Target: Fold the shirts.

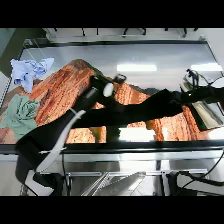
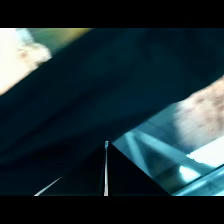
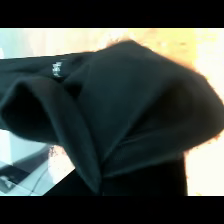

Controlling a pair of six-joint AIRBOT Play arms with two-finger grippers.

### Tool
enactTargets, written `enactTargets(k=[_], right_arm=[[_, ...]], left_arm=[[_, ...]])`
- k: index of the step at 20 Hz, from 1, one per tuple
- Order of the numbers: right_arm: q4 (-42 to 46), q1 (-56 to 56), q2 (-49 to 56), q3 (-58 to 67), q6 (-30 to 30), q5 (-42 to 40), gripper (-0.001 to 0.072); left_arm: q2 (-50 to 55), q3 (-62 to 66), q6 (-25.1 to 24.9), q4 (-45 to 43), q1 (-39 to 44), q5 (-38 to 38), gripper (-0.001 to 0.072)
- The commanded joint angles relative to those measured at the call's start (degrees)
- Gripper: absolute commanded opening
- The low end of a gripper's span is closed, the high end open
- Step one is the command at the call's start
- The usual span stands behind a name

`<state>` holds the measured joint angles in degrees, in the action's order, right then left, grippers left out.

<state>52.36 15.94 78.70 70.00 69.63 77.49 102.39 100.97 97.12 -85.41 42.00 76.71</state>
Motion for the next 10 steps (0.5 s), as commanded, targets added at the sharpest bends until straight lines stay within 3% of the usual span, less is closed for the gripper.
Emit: enactTargets(k=[1,7,10], right_arm=[[1.4,0.0,-6.3,0.0,5.5,0.9,0.002],[1.2,-0.7,-7.1,0.0,5.6,4.2,0.002],[-0.7,-1.2,-7.2,0.0,5.6,4.4,0.002]], left_arm=[[7.2,0.0,1.1,6.3,3.2,-6.1,0.0016],[12.6,0.0,1.6,8.7,2.8,-14.2,0.0016],[12.8,0.0,2.6,9.1,3.2,-21.8,0.0016]])
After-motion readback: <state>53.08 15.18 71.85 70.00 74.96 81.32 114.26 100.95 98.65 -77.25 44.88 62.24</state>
